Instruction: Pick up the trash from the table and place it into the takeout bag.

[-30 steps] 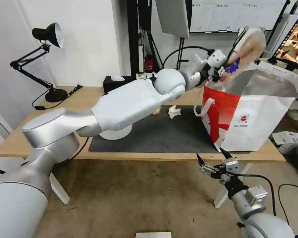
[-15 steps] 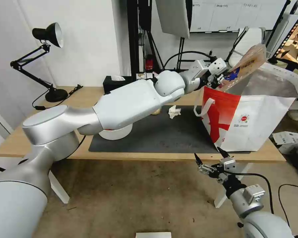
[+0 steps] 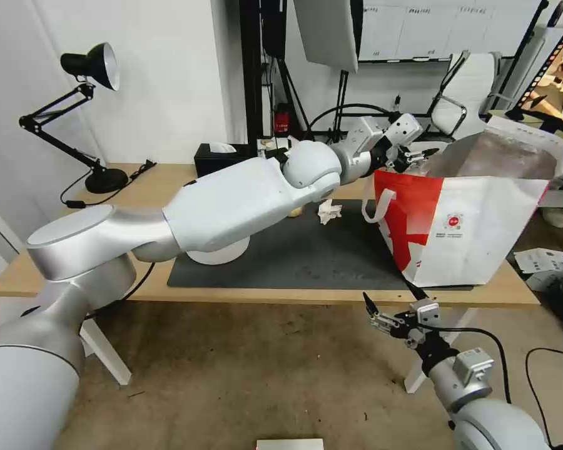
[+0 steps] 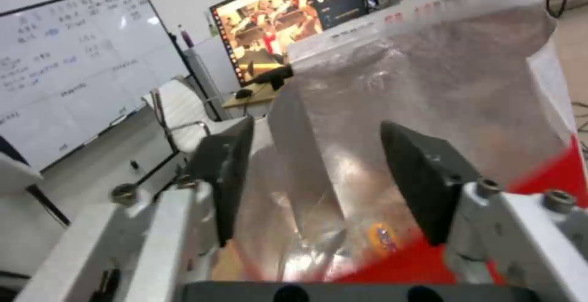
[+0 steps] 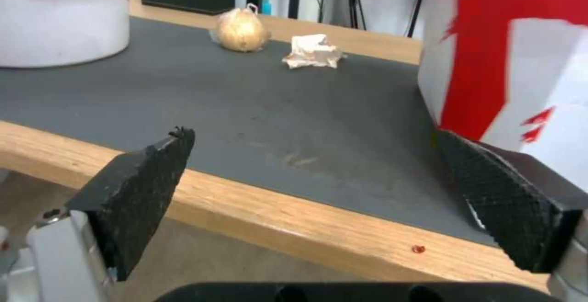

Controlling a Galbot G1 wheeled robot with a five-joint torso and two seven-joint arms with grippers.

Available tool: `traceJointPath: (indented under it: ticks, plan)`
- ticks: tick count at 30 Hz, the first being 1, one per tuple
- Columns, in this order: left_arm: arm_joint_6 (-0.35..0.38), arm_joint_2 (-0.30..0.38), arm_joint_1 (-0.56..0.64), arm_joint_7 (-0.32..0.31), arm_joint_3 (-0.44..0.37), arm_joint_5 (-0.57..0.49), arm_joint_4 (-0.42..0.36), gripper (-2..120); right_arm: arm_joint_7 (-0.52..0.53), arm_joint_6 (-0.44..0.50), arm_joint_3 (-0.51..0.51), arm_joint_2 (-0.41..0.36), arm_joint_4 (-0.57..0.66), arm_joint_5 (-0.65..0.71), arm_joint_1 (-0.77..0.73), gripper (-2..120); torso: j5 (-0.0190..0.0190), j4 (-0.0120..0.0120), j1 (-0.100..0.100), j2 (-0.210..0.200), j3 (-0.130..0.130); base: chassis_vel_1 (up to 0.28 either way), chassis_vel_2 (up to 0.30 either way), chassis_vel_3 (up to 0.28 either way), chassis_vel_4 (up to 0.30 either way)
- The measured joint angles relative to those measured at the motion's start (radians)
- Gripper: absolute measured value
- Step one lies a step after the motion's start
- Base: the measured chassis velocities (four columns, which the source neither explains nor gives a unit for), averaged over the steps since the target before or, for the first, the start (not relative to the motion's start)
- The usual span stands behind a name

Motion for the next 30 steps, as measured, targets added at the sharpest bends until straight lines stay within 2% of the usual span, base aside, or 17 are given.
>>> traceJointPath:
  ticks: [4, 8, 11, 12, 13, 14, 17, 18, 19, 21, 22, 23, 24, 25, 26, 29, 30]
  plan:
    - [-0.001, 0.049, 0.024, -0.04, -0.026, -0.033, -0.081, 81, 0.001, 0.001, 0.016, 0.001, 0.023, 0.001, -0.018, 100, 0.0, 0.0001, 0.0, 0.0, 0.0, 0.0, 0.0, 0.0, 0.0]
    - [-0.008, 0.093, 0.051, -0.058, -0.048, -0.037, -0.14, 89, 0.008, 0.02, 0.038, 0.009, 0.044, 0.001, -0.042, 100, -0.0001, 0.0, 0.0, 0.0, 0.0, 0.0, 0.0, 0.0, 0.0]
    - [-0.023, 0.2, 0.14, -0.113, -0.108, -0.021, -0.268, 99, 0.031, 0.089, 0.072, 0.032, 0.086, 0.008, -0.077, 100, -0.0002, -0.0004, 0.0, 0.0, 0.0, 0.0, 0.0, 0.0, 0.0]
    - [-0.023, 0.2, 0.14, -0.113, -0.108, -0.021, -0.268, 99, 0.031, 0.089, 0.072, 0.032, 0.086, 0.008, -0.077, 100, -0.0002, -0.0004, 0.0, 0.0, 0.0, 0.0, 0.0, 0.0, 0.0]
    - [-0.024, 0.262, 0.201, -0.14, -0.146, -0.001, -0.339, 99, 0.042, 0.114, 0.077, 0.036, 0.101, 0.018, -0.084, 100, -0.0003, -0.0005, 0.0, 0.0, 0.0, 0.0, 0.0, 0.0, 0.0]
    - [-0.024, 0.262, 0.201, -0.14, -0.146, -0.001, -0.339, 99, 0.042, 0.114, 0.077, 0.036, 0.101, 0.018, -0.084, 100, -0.0003, -0.0005, 0.0, 0.0, 0.0, 0.0, 0.0, 0.0, 0.0]
    - [-0.022, 0.456, 0.43, -0.17, -0.311, 0.072, -0.521, 100, 0.057, 0.177, 0.086, 0.039, 0.127, 0.046, -0.101, 100, -0.0007, 0.0004, 0.0, 0.0, 0.0, 0.0, 0.0, 0.0, 0.0]
    - [-0.021, 0.535, 0.561, -0.17, -0.429, 0.12, -0.594, 100, 0.058, 0.208, 0.09, 0.035, 0.132, 0.056, -0.111, 100, -0.0008, 0.0007, 0.0, 0.0, 0.0, 0.0, 0.0, 0.0, 0.0]
    - [-0.021, 0.535, 0.561, -0.17, -0.429, 0.12, -0.594, 100, 0.058, 0.208, 0.09, 0.035, 0.132, 0.056, -0.111, 100, -0.0008, 0.0007, 0.0, 0.0, 0.0, 0.0, 0.0, 0.0, 0.0]
    - [-0.022, 0.608, 0.744, -0.162, -0.57, 0.172, -0.669, 100, 0.057, 0.238, 0.093, 0.03, 0.131, 0.061, -0.118, 100, -0.0008, 0.0009, 0.0, 0.0, 0.0, 0.0, 0.0, 0.0, 0.0]
    - [-0.023, 0.653, 0.917, -0.151, -0.693, 0.216, -0.721, 100, 0.053, 0.259, 0.093, 0.036, 0.124, 0.066, -0.128, 100, -0.0008, 0.0004, 0.0, 0.0, 0.0, 0.0, 0.0, 0.0, 0.0]
    - [-0.023, 0.653, 0.917, -0.151, -0.693, 0.216, -0.721, 100, 0.053, 0.259, 0.093, 0.036, 0.124, 0.066, -0.128, 100, -0.0008, 0.0004, 0.0, 0.0, 0.0, 0.0, 0.0, 0.0, 0.0]
    - [-0.035, 0.67, 1.08, -0.145, -0.822, 0.263, -0.765, 100, 0.048, 0.273, 0.094, 0.036, 0.12, 0.073, -0.133, 100, -0.0004, 0.0004, 0.0, 0.0, 0.0, 0.0, 0.0, 0.0, 0.0]
    - [-0.048, 0.673, 1.206, -0.143, -0.899, 0.293, -0.795, 100, 0.041, 0.282, 0.097, 0.039, 0.117, 0.076, -0.142, 100, 0.0001, 0.0006, 0.0, 0.0, 0.0, 0.0, 0.0, 0.0, 0.0]
    - [-0.048, 0.673, 1.206, -0.143, -0.899, 0.293, -0.795, 100, 0.041, 0.282, 0.097, 0.039, 0.117, 0.076, -0.142, 100, 0.0001, 0.0006, 0.0, 0.0, 0.0, 0.0, 0.0, 0.0, 0.0]
    - [-0.087, 0.632, 1.441, -0.138, -1.039, 0.391, -0.825, 100, 0.029, 0.294, 0.106, 0.047, 0.109, 0.08, -0.163, 100, 0.0, -0.0001, 0.0, 0.0, 0.0, 0.0, 0.0, 0.0, 0.0]
    - [-0.087, 0.632, 1.441, -0.138, -1.039, 0.391, -0.825, 100, 0.029, 0.294, 0.106, 0.047, 0.109, 0.08, -0.163, 100, 0.0, -0.0001, 0.0, 0.0, 0.0, 0.0, 0.0, 0.0, 0.0]
